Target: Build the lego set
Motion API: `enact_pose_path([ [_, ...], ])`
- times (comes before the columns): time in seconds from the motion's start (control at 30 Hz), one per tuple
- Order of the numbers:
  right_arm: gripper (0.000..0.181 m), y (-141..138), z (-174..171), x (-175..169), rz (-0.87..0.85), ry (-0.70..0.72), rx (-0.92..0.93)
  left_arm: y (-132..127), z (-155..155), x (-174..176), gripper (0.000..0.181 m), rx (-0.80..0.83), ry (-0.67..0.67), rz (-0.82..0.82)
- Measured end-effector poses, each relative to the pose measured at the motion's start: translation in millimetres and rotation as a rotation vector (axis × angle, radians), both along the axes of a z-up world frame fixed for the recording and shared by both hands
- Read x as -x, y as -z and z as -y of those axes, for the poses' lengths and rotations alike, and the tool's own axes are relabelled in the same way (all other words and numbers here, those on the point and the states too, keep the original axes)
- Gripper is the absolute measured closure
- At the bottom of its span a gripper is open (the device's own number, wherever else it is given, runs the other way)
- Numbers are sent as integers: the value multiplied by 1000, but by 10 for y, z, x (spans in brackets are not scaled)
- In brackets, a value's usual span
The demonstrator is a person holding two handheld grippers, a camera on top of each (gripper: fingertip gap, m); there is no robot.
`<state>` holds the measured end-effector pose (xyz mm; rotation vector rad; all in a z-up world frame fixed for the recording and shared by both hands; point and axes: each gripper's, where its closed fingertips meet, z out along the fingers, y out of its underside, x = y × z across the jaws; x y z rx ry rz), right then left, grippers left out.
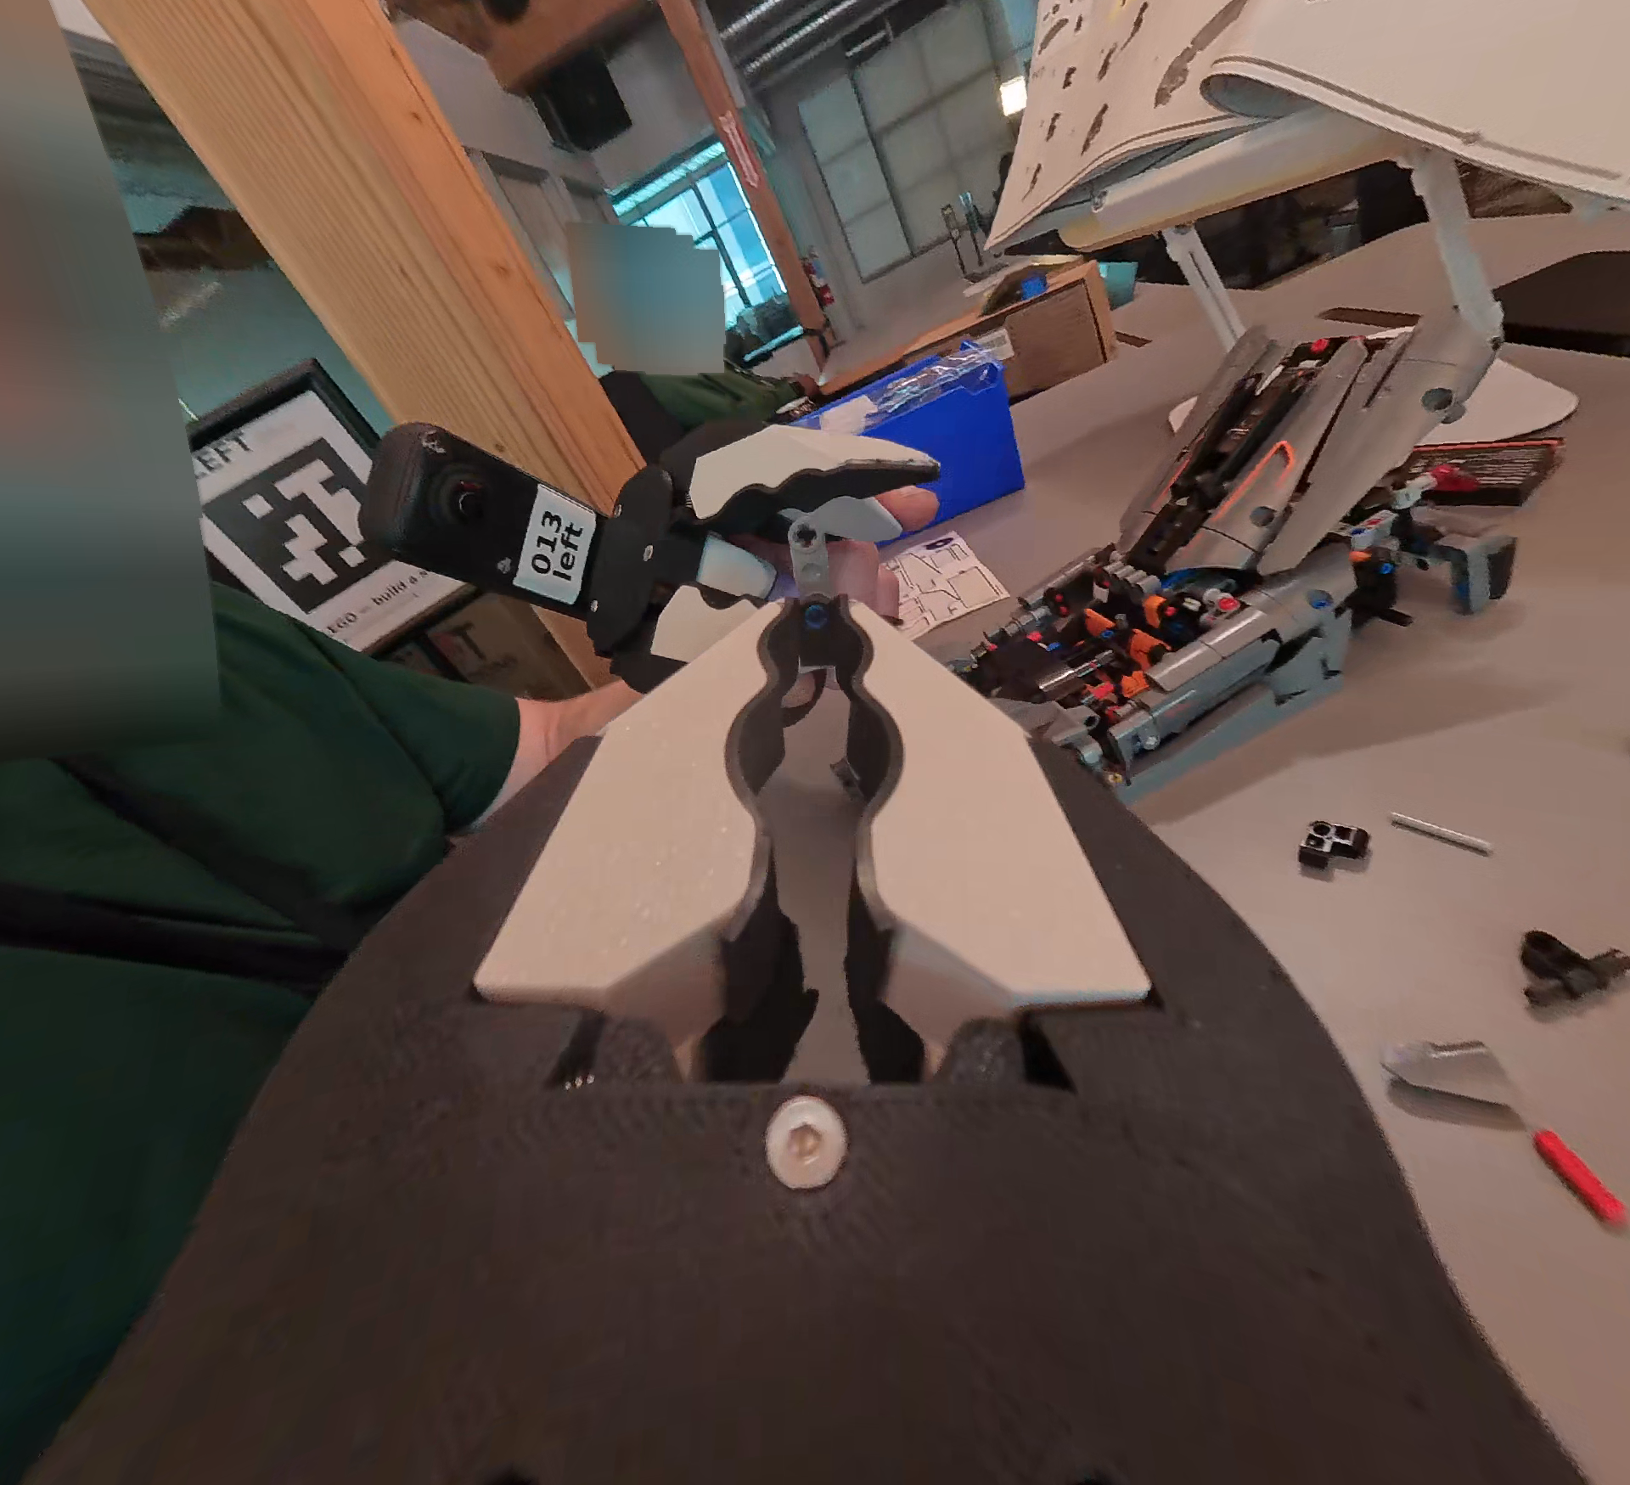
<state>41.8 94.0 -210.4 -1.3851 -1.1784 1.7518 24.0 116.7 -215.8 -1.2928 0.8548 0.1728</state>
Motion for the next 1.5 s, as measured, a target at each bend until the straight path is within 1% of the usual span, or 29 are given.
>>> enact_pose_path([
  [0.1,176,10,-6,1,-31,-38,58,-39,13,13,147,-26,1,-6],
  [0.23,176,12,-42,-37,-62,-54,108,-53,32,-7,147,-45,10,-17],
  [0.63,176,105,-5,-16,-53,-99,144,-28,35,-45,147,-70,11,-53],
  [0.87,176,141,-38,-9,-55,-94,168,-33,27,-26,146,-76,5,-63],
  [0.97,176,160,-58,-6,-50,-81,165,-17,45,-61,146,-70,23,-74],
  [1.03,176,179,-64,-2,-35,-64,137,23,51,-88,151,-38,48,-68],
  [1.07,176,186,-75,-4,-29,-56,131,47,52,-100,150,-10,67,-54],
  [1.23,176,185,-75,-18,-21,-25,53,158,61,-138,149,185,179,60],
  [1.3,176,167,-55,-24,-23,-20,18,184,86,-184,150,259,243,123],
  [1.43,176,196,5,-6,4,-43,-5,69,193,-240,159,319,378,262],
  [1.5,176,214,48,1,17,-63,-21,54,242,-261,169,377,440,313],
])
